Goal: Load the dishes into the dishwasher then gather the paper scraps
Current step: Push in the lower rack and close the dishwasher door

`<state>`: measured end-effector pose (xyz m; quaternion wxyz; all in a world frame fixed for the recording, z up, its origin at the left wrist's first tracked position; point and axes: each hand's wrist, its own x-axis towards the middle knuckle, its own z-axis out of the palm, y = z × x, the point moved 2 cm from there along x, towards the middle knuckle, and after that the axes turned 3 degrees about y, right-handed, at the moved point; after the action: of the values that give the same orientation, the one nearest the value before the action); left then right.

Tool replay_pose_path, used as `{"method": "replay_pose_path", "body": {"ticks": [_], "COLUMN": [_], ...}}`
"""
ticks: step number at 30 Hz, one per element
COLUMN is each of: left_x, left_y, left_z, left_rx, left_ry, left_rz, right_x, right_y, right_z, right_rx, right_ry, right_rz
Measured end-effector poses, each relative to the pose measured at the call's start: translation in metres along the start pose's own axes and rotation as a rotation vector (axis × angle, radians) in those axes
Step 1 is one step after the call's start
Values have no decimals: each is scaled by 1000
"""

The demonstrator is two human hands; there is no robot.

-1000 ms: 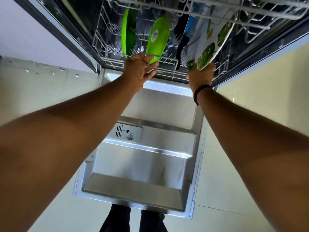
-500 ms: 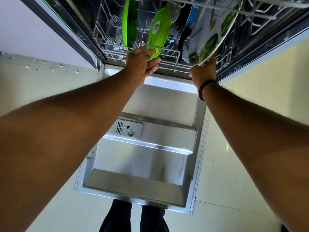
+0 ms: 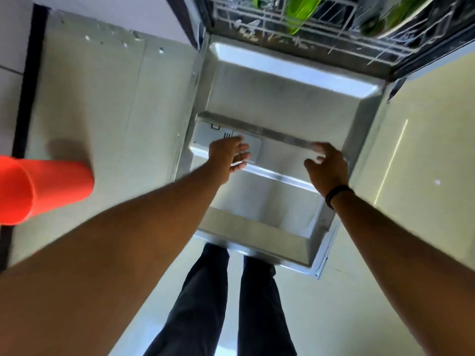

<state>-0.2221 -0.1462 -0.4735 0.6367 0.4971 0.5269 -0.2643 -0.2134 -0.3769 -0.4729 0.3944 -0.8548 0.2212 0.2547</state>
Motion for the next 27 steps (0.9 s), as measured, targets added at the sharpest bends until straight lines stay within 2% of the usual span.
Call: {"method": "replay_pose_path", "body": {"ticks": [7,14,20,24,27], "left_x": [-27,-43,-16,19,49], "left_y": [-108,-178,-217,-247,-264], "left_z": [-123,-204,-230,-235,-232], "left_rx": [71,133,-120,-397,-512], "left_ry": [160,258,265,322,355], "left_rz": [-202,-312,-360,-387,-333], "right_x": [-105,-169,-186,-181,-171], "right_y": [54,61,61,65,82], "right_z": [77,145,216,251,274], "right_rx": [-174,-330,-630,-799,-883], "right_ry": [-243,-383,-519,-450,-398], "right_rz": [95,114,-118,-310,-385]}}
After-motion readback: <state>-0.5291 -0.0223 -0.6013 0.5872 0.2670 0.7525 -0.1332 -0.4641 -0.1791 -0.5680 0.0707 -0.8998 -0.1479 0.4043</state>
